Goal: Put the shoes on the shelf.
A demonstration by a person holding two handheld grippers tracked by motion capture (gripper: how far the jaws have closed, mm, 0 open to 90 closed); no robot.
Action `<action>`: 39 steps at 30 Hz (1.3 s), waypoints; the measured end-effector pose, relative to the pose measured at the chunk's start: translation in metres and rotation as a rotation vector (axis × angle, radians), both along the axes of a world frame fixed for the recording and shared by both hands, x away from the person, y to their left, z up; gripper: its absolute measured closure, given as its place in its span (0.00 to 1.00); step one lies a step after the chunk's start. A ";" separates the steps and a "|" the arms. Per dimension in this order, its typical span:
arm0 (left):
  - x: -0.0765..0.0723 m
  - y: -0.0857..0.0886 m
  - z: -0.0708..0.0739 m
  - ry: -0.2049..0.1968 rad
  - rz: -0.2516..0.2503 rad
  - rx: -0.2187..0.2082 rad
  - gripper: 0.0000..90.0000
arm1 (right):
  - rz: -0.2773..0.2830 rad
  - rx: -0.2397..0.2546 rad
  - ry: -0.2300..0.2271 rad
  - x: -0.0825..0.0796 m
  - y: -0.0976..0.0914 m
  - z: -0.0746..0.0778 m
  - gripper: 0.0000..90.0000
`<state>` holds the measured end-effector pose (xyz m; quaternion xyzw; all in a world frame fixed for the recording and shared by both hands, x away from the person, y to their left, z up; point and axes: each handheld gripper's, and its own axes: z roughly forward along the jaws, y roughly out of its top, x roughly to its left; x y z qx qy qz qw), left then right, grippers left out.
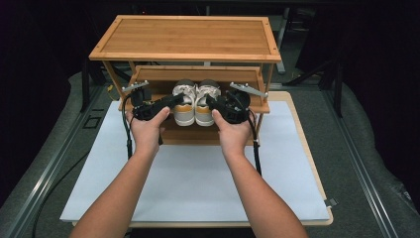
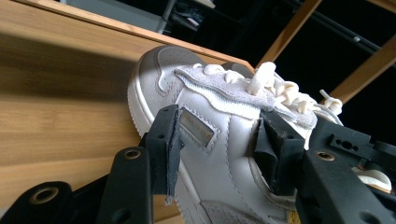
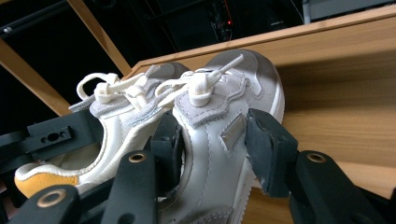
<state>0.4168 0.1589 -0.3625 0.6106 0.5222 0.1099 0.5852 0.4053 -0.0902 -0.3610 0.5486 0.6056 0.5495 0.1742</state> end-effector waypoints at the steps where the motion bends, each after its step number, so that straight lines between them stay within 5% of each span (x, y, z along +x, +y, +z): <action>1: 0.002 0.000 0.000 0.000 -0.001 0.006 0.60 | 0.001 0.015 -0.009 0.003 0.000 -0.001 0.63; 21: 0.040 0.002 -0.001 0.110 0.004 -0.029 0.56 | -0.002 0.007 0.073 0.041 0.000 0.001 0.61; 30: 0.043 0.000 0.003 0.102 -0.009 0.015 0.52 | 0.007 -0.011 0.073 0.042 0.000 0.003 0.59; 39: 0.043 0.002 0.010 0.097 -0.031 -0.001 0.45 | 0.011 -0.027 0.053 0.042 -0.001 0.009 0.56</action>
